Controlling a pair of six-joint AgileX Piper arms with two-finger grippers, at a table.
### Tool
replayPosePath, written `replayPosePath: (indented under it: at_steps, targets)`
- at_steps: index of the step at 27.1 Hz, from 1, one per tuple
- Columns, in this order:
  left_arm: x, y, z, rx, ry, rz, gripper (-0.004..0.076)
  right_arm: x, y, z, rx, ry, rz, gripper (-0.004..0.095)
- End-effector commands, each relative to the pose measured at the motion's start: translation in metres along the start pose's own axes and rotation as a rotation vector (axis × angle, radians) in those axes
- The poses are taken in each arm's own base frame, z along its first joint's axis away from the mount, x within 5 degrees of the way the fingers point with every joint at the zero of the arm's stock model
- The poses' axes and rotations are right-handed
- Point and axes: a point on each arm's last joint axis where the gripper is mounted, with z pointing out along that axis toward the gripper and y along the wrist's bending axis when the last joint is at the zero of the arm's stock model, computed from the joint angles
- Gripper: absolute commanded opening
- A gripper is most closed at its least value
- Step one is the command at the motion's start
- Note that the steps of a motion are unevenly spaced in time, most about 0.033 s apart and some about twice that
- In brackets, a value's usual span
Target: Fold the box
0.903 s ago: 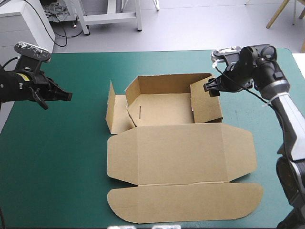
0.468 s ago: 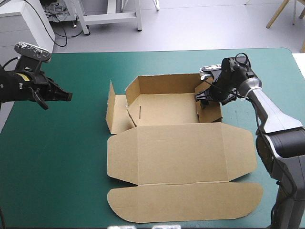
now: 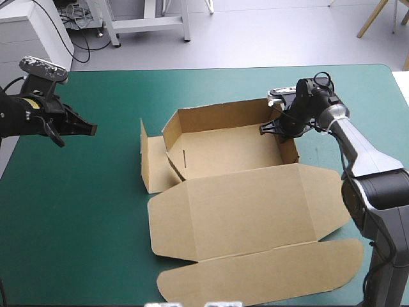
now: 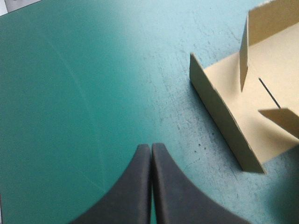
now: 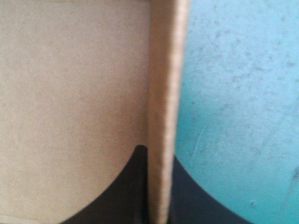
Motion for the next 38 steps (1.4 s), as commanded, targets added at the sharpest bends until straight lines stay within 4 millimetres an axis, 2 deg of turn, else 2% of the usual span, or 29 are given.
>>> replayPosePath:
  at_steps: [1, 8, 12, 15, 23, 25, 28, 32, 33, 35, 38]
  targets:
    - [-0.008, -0.001, -0.022, -0.015, -0.117, -0.006, -0.0010, -0.003, 0.000, -0.033, 0.007, -0.080, -0.016, -0.0019]
    - [-0.006, 0.000, -0.022, -0.023, -0.101, -0.011, -0.0010, -0.002, 0.000, -0.039, 0.012, -0.088, -0.019, -0.0019]
    - [-0.004, 0.006, -0.022, -0.085, -0.073, -0.057, -0.0010, 0.002, -0.003, -0.061, 0.018, -0.121, -0.023, -0.0019]
    - [-0.001, 0.011, -0.022, -0.139, -0.048, -0.066, -0.0010, 0.011, -0.011, -0.085, 0.022, -0.130, -0.032, -0.0019]
    - [0.004, 0.020, -0.023, -0.146, -0.023, -0.110, -0.0009, 0.041, -0.033, -0.177, -0.032, -0.362, 0.013, -0.0019]
    - [0.006, 0.027, -0.024, -0.165, -0.019, -0.133, -0.0009, 0.052, -0.036, -0.202, -0.030, -0.427, 0.008, -0.0019]
    - [0.015, 0.044, -0.023, -0.163, -0.007, -0.200, -0.0008, 0.082, -0.037, -0.251, 0.033, -0.548, -0.015, -0.0019]
    - [0.029, 0.051, -0.002, -0.088, 0.013, -0.254, -0.0008, 0.100, -0.034, -0.277, 0.067, -0.615, -0.020, -0.0019]
    - [0.041, 0.053, 0.015, -0.058, 0.036, -0.276, -0.0008, 0.107, -0.030, -0.285, 0.071, -0.640, -0.023, -0.0020]
    - [0.056, 0.055, 0.038, -0.046, 0.058, -0.302, -0.0008, 0.114, -0.027, -0.294, 0.078, -0.663, -0.030, -0.0020]
    - [0.076, 0.052, 0.067, -0.025, 0.060, -0.356, -0.0008, 0.118, -0.024, -0.299, 0.072, -0.680, -0.033, -0.0020]
